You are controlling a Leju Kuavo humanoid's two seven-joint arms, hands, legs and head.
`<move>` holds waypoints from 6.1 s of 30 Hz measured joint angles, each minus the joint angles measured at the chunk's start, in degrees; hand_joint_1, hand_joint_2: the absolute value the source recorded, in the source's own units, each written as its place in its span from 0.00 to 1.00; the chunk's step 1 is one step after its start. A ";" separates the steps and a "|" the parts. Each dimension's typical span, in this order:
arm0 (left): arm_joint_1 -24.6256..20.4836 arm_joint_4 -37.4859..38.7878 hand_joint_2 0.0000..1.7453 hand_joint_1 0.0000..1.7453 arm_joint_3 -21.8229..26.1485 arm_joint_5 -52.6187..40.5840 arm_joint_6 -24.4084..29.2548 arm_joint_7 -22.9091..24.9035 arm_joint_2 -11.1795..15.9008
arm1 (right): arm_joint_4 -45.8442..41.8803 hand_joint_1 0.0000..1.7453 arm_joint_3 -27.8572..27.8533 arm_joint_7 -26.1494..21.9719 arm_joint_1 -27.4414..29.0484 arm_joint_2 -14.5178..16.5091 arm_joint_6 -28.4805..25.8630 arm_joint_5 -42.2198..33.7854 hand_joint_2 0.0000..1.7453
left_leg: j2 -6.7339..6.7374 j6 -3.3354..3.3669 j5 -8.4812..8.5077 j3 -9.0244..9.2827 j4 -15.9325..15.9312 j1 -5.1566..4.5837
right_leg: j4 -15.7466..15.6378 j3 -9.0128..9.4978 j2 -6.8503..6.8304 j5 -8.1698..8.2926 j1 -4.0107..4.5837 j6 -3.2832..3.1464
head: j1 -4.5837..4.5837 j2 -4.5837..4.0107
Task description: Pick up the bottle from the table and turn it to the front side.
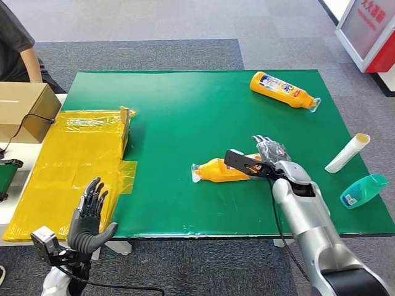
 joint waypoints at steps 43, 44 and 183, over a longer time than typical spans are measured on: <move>-0.31 3.03 1.00 0.00 2.21 3.34 -6.29 0.00 0.64 | 5.78 1.00 3.08 -11.21 -0.10 -0.94 -5.58 -17.20 1.00 | -0.15 -0.04 -0.05 -0.04 0.00 0.02 | 0.00 0.00 -0.15 -0.09 0.03 -0.02 | 0.02 0.00; -0.17 3.03 1.00 0.00 2.88 3.63 -7.00 0.01 0.49 | 0.64 1.00 3.02 -11.45 3.25 -0.47 -5.51 -20.96 1.00 | -0.16 -0.06 -0.09 -0.04 0.00 0.04 | 0.00 -0.01 -0.15 -0.13 0.05 -0.05 | 0.00 0.00; -23.39 14.25 0.00 0.00 -16.63 -38.61 20.60 22.12 8.98 | -12.76 0.00 5.67 -21.75 27.88 16.55 -10.61 -32.32 1.00 | -0.05 -0.29 -0.02 -0.02 -0.05 0.08 | 0.05 -0.15 0.01 -0.08 0.11 -0.24 | 0.00 0.00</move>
